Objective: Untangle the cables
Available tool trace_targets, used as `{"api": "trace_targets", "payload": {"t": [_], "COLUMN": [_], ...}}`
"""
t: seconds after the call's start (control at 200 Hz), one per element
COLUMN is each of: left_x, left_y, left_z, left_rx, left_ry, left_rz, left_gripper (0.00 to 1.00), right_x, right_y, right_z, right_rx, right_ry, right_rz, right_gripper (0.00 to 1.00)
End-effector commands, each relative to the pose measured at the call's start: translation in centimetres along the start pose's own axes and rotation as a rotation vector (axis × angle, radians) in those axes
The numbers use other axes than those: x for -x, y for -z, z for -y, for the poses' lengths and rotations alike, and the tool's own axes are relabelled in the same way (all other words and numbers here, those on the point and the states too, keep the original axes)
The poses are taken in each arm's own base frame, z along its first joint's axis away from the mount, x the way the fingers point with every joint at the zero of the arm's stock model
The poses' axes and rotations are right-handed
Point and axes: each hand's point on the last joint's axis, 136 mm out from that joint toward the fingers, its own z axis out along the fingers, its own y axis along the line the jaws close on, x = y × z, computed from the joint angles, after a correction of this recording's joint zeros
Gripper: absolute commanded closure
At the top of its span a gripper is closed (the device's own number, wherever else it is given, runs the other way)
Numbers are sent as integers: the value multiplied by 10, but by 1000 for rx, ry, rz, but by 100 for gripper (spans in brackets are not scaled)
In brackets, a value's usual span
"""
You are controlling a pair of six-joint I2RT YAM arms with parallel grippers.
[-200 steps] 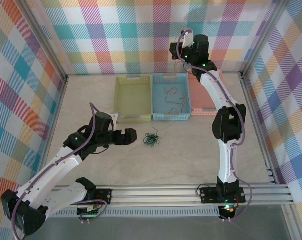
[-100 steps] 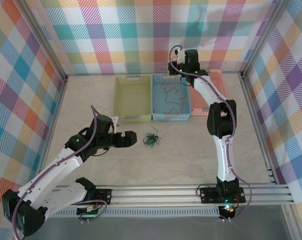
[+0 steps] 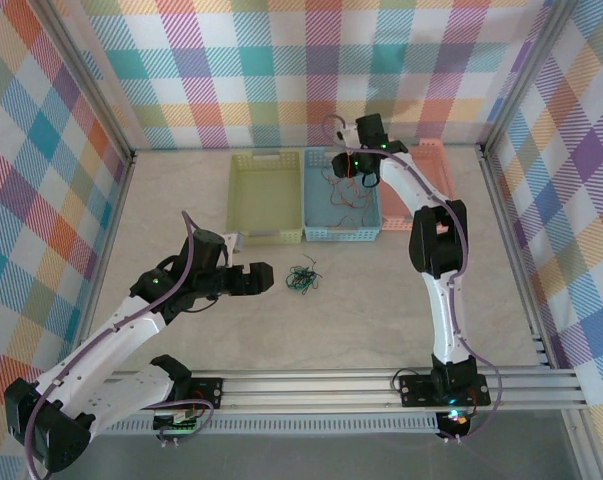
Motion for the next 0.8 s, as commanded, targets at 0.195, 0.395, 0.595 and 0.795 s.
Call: {"api": "trace_targets", "payload": {"t": [0.195, 0.395, 0.595, 0.795], "left_x": [4, 1, 8, 10], "left_y": [8, 4, -9, -12], "left_z": [4, 5, 15, 16], "left_rx": [-30, -43, -81, -73], "left_ry": [13, 21, 37, 28], "left_rz": [34, 26, 5, -2], "left_gripper": [5, 5, 7, 8], "right_x": [-7, 8, 21, 21], "right_y": [37, 43, 45, 59], "right_z": [2, 29, 35, 23], "right_rx": [-358, -550, -626, -481], "right_ry": [593, 686, 689, 531], "right_rz": [-185, -174, -117, -57], "right_gripper": [51, 49, 49, 50]}}
